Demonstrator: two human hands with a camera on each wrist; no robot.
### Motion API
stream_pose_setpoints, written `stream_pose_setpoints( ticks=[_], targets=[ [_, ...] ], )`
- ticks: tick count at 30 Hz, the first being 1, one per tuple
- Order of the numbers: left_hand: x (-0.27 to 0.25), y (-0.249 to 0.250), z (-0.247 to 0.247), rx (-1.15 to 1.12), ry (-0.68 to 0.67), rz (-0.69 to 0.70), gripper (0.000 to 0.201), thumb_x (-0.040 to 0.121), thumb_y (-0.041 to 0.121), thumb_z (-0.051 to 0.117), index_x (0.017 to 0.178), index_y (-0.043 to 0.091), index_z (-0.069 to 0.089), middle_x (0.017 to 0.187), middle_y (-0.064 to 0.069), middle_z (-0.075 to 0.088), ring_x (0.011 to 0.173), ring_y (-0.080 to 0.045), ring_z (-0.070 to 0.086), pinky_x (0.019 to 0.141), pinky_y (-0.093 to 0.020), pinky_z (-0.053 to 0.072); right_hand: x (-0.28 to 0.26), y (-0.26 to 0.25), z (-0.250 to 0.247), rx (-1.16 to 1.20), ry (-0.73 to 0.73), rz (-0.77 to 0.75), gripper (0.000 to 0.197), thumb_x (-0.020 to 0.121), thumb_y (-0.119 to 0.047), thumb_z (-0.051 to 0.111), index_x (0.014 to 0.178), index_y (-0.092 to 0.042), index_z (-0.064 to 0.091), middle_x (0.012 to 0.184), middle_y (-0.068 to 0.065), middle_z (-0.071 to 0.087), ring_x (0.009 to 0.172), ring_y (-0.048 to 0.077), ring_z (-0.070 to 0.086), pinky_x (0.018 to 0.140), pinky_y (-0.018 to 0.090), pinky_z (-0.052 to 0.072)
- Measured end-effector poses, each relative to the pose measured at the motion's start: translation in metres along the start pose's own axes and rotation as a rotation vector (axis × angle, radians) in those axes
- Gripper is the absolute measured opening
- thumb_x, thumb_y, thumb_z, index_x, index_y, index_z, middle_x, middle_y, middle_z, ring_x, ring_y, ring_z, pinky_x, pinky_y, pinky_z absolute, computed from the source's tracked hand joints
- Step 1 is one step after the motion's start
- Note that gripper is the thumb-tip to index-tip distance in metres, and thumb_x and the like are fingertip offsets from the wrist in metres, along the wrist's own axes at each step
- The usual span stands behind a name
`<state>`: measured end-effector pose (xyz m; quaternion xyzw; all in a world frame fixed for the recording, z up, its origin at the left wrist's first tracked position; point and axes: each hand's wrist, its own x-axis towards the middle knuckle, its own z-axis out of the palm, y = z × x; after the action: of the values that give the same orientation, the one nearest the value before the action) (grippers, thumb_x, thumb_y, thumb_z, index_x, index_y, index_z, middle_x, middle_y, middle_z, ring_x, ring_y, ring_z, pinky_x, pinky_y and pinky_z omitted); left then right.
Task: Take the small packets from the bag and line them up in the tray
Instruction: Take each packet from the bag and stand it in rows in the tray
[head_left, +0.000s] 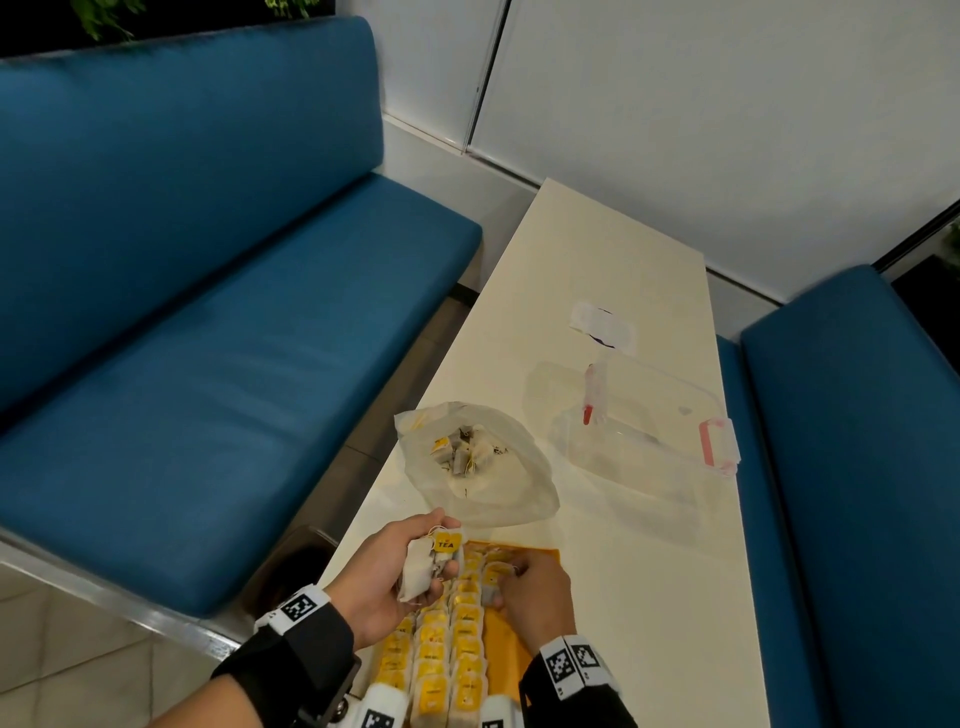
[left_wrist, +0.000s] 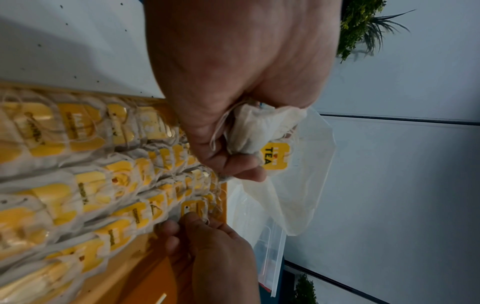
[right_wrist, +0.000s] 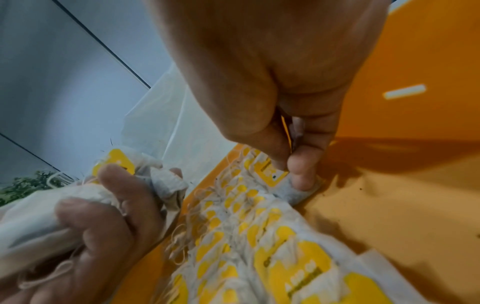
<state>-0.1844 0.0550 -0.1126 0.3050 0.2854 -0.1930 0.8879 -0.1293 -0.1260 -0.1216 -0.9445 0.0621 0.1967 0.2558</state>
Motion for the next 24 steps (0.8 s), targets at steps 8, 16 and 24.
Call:
stream_pose_setpoints(
  ticks=[8, 16, 24],
  targets=[
    [0.002, -0.001, 0.001, 0.015, 0.01, -0.002, 0.029, 0.097, 0.032, 0.064, 0.112, 0.008, 0.068, 0.085, -0.015, 0.062, 0.066, -0.021, 0.062, 0.049, -0.027, 0.046, -0.001, -0.006, 0.003, 0.015, 0.019, 0.042, 0.007, 0.085, -0.009, 0.06, 0.079, -0.009, 0.065, 0.077, -0.003, 0.063, 0.076, 0.018, 0.061, 0.072, 0.027, 0.051],
    [0.002, 0.0, -0.001, 0.002, 0.009, -0.016, 0.03, 0.095, 0.033, 0.066, 0.113, 0.009, 0.069, 0.092, -0.016, 0.062, 0.069, -0.022, 0.063, 0.05, -0.027, 0.047, -0.003, -0.011, 0.001, 0.02, -0.003, 0.036, 0.025, 0.084, -0.007, 0.059, 0.061, -0.017, 0.054, 0.076, 0.003, 0.067, 0.08, 0.021, 0.066, 0.07, 0.029, 0.051],
    [-0.001, 0.004, 0.001, 0.008, 0.013, -0.03, 0.03, 0.098, 0.035, 0.062, 0.113, 0.01, 0.069, 0.088, -0.014, 0.065, 0.068, -0.021, 0.064, 0.05, -0.026, 0.048, -0.009, -0.014, -0.015, -0.026, -0.091, 0.038, 0.017, 0.086, -0.015, 0.057, 0.071, -0.008, 0.061, 0.067, 0.001, 0.064, 0.059, 0.013, 0.059, 0.059, 0.029, 0.053]
  ],
)
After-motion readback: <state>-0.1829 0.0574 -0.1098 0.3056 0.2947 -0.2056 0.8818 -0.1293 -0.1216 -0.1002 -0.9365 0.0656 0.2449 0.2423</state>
